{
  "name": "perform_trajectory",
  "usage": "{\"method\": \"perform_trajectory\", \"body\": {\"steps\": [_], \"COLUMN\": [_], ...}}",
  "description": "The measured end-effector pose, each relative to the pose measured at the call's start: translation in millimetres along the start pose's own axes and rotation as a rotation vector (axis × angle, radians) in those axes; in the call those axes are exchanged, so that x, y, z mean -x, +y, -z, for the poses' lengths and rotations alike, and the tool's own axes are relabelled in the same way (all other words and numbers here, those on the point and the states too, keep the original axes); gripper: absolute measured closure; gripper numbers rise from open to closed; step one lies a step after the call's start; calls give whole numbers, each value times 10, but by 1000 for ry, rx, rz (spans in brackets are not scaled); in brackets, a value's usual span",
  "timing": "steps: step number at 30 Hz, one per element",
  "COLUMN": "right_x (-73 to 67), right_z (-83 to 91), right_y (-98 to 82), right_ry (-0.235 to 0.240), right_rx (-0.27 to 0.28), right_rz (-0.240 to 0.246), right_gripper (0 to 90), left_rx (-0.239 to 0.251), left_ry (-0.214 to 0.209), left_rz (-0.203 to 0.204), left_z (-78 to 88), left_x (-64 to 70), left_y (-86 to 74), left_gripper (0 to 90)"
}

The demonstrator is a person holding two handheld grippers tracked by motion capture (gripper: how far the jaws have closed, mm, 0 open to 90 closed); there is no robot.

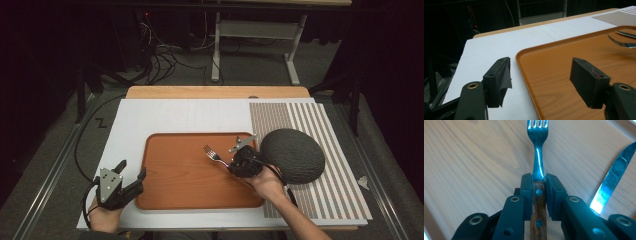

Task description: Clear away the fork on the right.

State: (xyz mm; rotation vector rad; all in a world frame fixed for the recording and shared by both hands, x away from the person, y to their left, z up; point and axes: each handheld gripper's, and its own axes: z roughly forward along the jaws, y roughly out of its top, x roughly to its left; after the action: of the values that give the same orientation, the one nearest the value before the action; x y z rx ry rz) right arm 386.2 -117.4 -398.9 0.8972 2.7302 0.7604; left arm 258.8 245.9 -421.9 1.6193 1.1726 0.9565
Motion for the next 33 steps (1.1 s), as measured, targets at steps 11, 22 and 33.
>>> {"method": "perform_trajectory", "body": {"steps": [11, 22, 33], "right_x": [-2, -31, 9], "right_z": [-139, -179, -156], "right_y": [14, 1, -26], "right_ry": [-15, -69, -143], "right_rx": [-32, -43, -47], "right_rz": [-18, -3, 18], "right_gripper": [791, 746, 732], "left_rx": [-1, -1, 3], "left_ry": [-3, -8, -13], "left_rz": [-1, 1, 1], "left_z": [3, 10, 11], "left_x": [2, 1, 1], "left_y": [-2, -5, -5], "left_gripper": [329, 329, 329]}}
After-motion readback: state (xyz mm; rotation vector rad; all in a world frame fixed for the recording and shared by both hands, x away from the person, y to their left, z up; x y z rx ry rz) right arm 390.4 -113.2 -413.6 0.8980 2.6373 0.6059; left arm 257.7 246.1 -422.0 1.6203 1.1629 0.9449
